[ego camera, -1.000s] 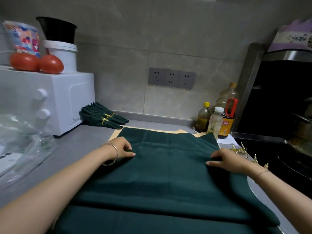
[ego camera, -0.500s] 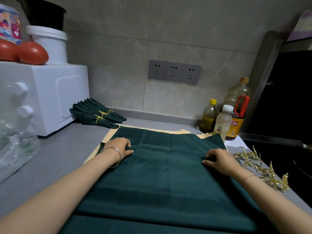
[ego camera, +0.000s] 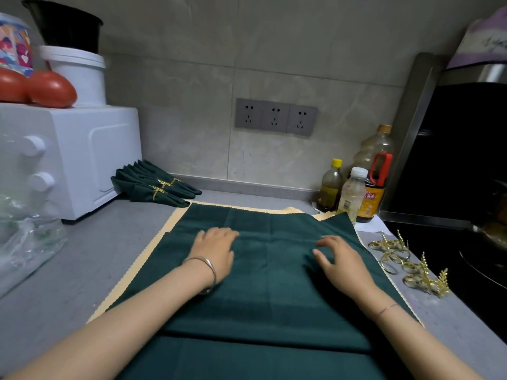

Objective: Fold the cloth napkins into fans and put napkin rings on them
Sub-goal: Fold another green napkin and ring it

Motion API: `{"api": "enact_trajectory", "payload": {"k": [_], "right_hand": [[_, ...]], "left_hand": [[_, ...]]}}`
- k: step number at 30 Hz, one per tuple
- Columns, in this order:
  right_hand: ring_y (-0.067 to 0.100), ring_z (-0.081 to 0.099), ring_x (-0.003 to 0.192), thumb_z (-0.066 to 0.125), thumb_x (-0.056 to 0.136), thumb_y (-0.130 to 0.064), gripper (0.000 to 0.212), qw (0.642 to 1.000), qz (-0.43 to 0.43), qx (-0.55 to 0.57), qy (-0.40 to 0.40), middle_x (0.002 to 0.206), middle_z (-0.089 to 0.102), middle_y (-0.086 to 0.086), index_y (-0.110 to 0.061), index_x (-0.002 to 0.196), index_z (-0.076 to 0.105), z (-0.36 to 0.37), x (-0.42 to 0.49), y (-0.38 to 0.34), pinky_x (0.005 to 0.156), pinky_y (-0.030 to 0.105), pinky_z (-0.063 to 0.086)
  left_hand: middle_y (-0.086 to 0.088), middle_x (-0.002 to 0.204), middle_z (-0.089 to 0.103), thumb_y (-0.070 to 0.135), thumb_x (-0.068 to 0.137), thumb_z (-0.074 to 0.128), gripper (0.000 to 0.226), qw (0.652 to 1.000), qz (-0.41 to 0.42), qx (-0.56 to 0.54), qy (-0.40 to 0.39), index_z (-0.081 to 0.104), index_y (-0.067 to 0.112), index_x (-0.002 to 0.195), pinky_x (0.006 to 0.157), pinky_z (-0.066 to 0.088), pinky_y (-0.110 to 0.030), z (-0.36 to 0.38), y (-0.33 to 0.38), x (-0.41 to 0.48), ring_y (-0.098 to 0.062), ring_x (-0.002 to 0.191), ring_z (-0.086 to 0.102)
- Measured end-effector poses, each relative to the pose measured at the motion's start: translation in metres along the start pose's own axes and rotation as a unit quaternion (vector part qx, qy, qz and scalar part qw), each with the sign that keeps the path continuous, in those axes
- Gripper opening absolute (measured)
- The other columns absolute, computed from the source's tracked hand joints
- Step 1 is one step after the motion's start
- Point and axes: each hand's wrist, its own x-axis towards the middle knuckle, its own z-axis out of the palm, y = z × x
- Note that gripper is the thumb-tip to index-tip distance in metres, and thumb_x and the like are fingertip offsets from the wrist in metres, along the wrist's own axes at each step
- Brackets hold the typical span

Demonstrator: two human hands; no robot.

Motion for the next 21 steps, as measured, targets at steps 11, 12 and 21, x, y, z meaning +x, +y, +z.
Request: {"api": "enact_trajectory", "payload": {"k": [11,12,21], "right_hand": [[0.012,0.017,0.144,0.030,0.100,-0.014,0.046,0.986,-0.052,0.007,-0.160,0.156,0.023,0.000,-0.018,0.146,0.033,0.039,-0.065,-0.094,0.117,0.031,0.010],[0.013,0.014,0.145,0.030,0.100,-0.014,0.047,0.984,-0.048,0.000,-0.170,0.157,0.021,0.000,-0.018,0.147,0.029,0.041,-0.067,-0.095,0.118,0.033,0.009],[0.012,0.000,0.147,0.016,0.103,-0.037,0.050,0.979,0.004,-0.094,-0.182,0.160,0.004,-0.007,-0.025,0.152,0.012,0.036,-0.079,-0.071,0.118,0.041,-0.001]], "left_hand": [[0.006,0.160,-0.008,0.034,0.104,0.012,0.054,0.987,0.001,0.000,-0.163,-0.002,0.018,0.153,0.118,-0.003,-0.048,0.016,0.060,-0.073,-0.020,0.147,-0.007],[0.006,0.160,-0.009,0.034,0.104,0.011,0.054,0.987,-0.001,-0.002,-0.159,-0.003,0.018,0.153,0.118,-0.004,-0.047,0.018,0.060,-0.075,-0.019,0.147,-0.009],[0.008,0.160,-0.011,0.039,0.103,0.009,0.055,0.991,-0.036,-0.015,-0.131,-0.005,0.021,0.153,0.118,-0.006,-0.045,0.021,0.047,-0.080,-0.016,0.147,-0.010]]}}
